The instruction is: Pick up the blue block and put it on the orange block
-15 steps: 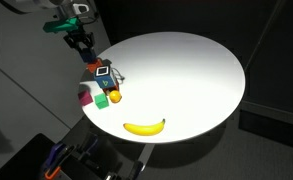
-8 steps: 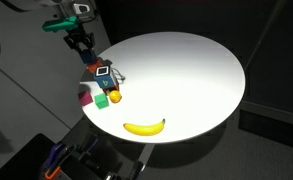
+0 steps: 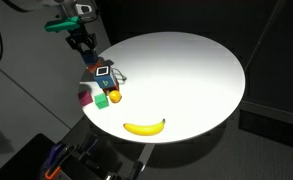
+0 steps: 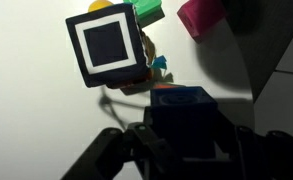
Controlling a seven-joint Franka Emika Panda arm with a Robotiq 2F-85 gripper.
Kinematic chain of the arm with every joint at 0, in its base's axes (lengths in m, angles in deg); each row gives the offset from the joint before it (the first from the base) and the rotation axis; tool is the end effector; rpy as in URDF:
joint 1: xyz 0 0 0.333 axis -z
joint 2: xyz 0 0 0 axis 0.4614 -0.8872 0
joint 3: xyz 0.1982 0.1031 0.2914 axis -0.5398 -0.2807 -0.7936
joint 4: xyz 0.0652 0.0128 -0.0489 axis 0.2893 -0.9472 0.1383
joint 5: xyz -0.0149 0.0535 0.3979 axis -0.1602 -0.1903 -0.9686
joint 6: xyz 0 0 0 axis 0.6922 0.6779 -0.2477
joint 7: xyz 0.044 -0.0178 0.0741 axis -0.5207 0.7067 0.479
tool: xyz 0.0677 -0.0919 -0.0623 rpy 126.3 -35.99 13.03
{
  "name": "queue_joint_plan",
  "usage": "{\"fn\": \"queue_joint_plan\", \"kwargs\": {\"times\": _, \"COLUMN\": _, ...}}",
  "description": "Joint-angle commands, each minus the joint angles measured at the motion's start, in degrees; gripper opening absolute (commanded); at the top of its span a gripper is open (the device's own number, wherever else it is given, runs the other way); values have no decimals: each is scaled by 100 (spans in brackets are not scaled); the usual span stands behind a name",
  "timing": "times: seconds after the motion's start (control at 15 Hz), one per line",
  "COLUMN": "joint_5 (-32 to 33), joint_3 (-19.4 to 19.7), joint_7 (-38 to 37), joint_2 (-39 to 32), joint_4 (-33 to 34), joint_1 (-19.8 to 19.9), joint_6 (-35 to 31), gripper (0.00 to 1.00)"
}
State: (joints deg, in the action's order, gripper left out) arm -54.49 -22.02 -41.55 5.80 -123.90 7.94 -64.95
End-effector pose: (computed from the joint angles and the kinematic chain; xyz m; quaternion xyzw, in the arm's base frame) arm 0.6121 0.3110 0.2711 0.9805 0.1880 -0.0504 0.0261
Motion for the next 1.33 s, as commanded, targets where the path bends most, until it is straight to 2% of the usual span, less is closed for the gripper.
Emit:
{"fn": "queue_joint_plan", "kwargs": {"times": 0.0, "joint_5": 52, "joint_3": 35, "joint_7": -44, "joint_2": -2, "joint_4": 112, "joint_1": -45, "joint_6": 77, "gripper": 32}}
{"fn": "queue_joint_plan", "kwargs": {"times": 1.2, "joint_5": 103, "joint_3": 31, "joint_7": 2, "joint_2": -165, "joint_4": 193, "joint_1": -111, "joint_6": -117, "gripper": 32}}
{"fn": "queue_joint_plan", "kwargs": {"times": 1.27, "joint_5": 123, "joint_3": 38, "joint_7": 2, "joint_2": -158, "joint_4": 186, "joint_1": -119, "joint_6": -130, "gripper": 52}}
